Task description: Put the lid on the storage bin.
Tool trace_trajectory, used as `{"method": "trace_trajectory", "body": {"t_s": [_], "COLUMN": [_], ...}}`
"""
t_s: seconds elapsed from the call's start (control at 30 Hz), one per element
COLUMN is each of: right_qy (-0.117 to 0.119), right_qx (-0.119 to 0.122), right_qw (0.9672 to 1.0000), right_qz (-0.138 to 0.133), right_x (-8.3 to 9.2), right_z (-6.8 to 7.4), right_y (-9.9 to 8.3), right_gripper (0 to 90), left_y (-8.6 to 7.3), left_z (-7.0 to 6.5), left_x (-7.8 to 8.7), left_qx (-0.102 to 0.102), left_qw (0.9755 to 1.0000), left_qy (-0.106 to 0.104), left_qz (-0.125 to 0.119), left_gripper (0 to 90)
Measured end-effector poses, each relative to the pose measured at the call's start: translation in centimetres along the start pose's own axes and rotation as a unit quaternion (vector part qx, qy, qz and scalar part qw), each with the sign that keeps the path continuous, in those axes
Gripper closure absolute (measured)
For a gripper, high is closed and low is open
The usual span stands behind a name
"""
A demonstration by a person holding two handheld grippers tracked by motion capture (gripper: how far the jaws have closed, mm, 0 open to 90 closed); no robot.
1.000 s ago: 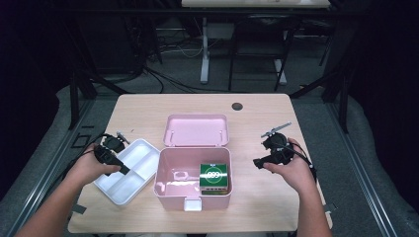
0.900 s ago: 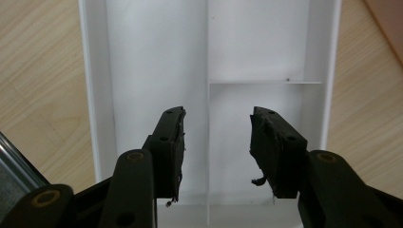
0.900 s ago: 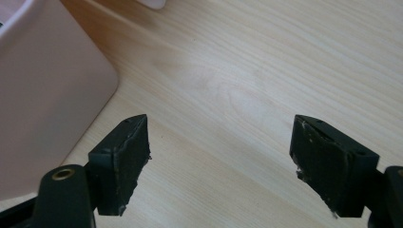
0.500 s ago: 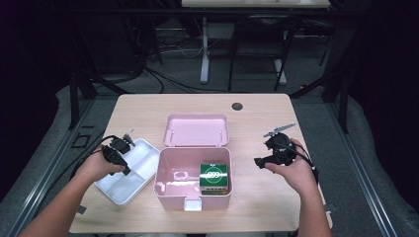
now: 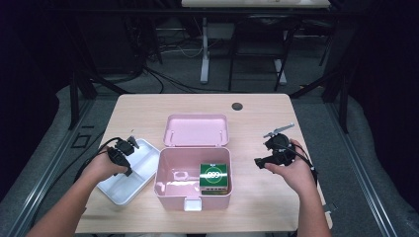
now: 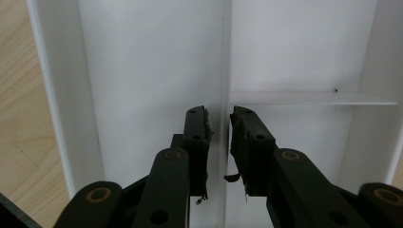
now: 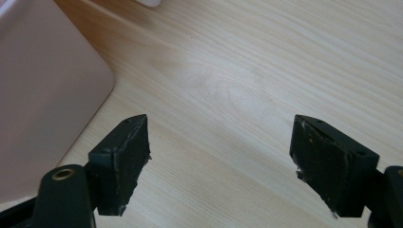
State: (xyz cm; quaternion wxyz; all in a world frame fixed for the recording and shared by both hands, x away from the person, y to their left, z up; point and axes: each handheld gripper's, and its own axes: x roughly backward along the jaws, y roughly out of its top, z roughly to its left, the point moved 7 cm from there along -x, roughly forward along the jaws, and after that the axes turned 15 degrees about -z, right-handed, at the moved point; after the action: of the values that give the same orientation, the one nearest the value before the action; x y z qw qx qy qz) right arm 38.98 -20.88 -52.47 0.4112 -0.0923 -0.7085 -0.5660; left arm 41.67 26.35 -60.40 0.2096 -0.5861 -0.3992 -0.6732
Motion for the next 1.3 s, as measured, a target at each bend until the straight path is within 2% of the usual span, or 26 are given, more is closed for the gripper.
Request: {"method": "trace_trajectory", "body": {"t_s": [0.5,0.83,1.03,1.3], "right_qy": [0.0,-0.002,-0.002,-0.003], "right_qx": [0.003,0.005,0.004,0.006], "right_qw": [1.0,1.0,1.0,1.0], "right_qz": [0.002,0.001,0.0,0.0], "right_x": [-0.2,-0.3,-0.2,-0.2], "right_z": [0.2,0.2,0.2,0.2], "right_y": [0.0,0.0,0.0,0.0], "right_gripper": [20.8,20.8,20.9,20.9], "left_y": [0.1,0.0,0.1,0.5], "left_z": [-0.2,0.0,0.2,0.4], "left_x": [-1.0,-0.8,0.1,2.5], "left_qx": [0.009,0.009,0.01,0.005], "left_qw": [0.9999,0.9997,0.9997,0.9999], "left_qy": [-0.011,-0.014,-0.012,-0.011], "left_qz": [0.008,0.02,0.018,0.004], "left_gripper": [85.5,88.8,88.9,88.9]}}
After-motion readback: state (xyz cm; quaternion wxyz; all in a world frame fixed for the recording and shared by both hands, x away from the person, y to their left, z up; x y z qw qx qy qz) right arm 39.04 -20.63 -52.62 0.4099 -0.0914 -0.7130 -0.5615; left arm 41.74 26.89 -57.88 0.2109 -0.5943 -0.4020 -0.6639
